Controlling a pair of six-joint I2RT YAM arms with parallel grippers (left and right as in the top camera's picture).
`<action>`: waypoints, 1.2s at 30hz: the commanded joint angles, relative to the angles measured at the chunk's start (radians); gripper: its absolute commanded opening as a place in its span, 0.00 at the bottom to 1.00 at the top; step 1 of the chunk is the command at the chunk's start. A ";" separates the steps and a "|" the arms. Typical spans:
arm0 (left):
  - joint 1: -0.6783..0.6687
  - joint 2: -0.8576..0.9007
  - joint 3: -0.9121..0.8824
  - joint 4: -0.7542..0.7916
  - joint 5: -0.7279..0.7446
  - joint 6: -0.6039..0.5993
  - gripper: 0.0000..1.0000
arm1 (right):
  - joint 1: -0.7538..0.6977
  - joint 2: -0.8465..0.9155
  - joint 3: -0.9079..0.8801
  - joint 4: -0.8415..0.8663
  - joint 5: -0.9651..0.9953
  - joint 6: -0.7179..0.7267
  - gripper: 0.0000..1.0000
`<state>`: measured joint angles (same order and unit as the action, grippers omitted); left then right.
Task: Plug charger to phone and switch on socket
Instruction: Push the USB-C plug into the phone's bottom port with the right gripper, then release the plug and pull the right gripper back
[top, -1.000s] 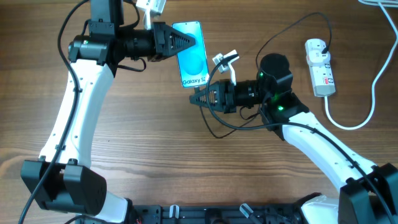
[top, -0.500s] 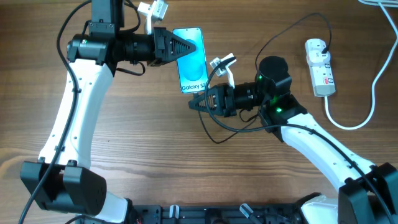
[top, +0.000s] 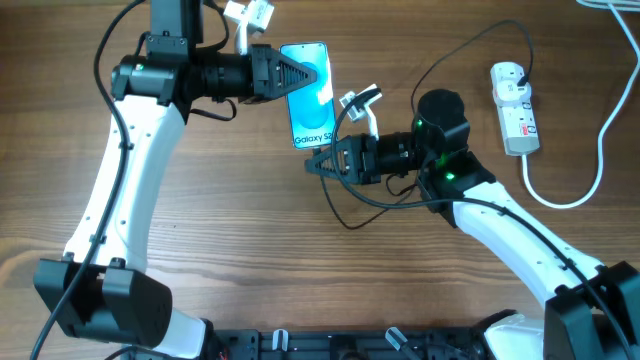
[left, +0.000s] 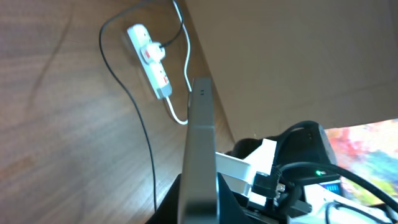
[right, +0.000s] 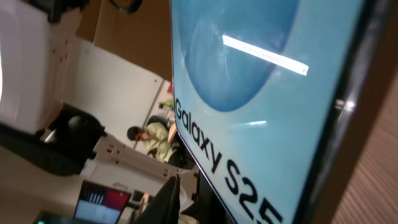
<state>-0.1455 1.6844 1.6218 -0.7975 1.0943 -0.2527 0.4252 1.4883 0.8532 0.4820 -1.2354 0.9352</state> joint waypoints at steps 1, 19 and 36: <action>-0.029 -0.011 -0.032 0.031 0.008 -0.008 0.04 | -0.026 -0.006 0.059 0.026 0.082 -0.017 0.31; 0.008 -0.011 -0.033 -0.257 -0.210 0.066 0.04 | -0.319 -0.123 0.056 -0.185 -0.034 -0.158 1.00; -0.231 0.409 -0.034 0.044 -0.299 -0.047 0.04 | -0.322 -0.249 0.055 -1.112 0.387 -0.750 1.00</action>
<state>-0.3603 2.0663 1.5864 -0.7895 0.7269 -0.2943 0.1028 1.2507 0.9054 -0.5987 -0.9863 0.2432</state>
